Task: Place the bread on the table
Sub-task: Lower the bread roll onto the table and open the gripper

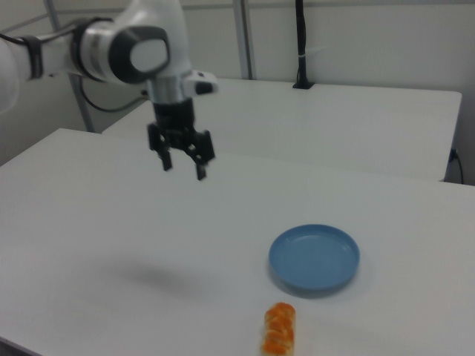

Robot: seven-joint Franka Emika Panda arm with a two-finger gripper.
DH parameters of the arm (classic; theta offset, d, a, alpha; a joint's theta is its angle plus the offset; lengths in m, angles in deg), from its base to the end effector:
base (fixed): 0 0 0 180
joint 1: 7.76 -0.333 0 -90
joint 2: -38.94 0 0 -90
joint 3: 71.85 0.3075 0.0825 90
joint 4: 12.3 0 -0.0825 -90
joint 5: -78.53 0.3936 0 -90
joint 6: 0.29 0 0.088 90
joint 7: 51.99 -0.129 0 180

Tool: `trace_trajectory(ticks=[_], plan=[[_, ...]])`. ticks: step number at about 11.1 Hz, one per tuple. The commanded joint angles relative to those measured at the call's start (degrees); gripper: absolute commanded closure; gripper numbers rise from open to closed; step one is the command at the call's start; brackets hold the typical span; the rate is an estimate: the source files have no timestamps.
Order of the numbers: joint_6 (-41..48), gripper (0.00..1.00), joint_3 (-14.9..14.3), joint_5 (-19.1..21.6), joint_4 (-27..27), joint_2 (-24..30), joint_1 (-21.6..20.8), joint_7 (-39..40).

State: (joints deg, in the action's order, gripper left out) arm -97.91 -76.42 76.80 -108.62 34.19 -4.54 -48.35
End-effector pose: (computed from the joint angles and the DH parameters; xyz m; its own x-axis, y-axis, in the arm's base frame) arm 0.5841 -0.0821 0.5042 0.9957 -0.0683 -0.0622 -0.0664 -0.9973 0.0323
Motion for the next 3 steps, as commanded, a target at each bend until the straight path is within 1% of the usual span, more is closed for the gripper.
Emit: trace_trajectory(ticks=[1, 3], plan=[[3.3, 0.00, 1.4, -0.7, 2.5, 2.2, -2.3, -1.2], [3.6, 0.00, 1.5, -0.4, 2.6, 2.8, -2.3, -1.2]])
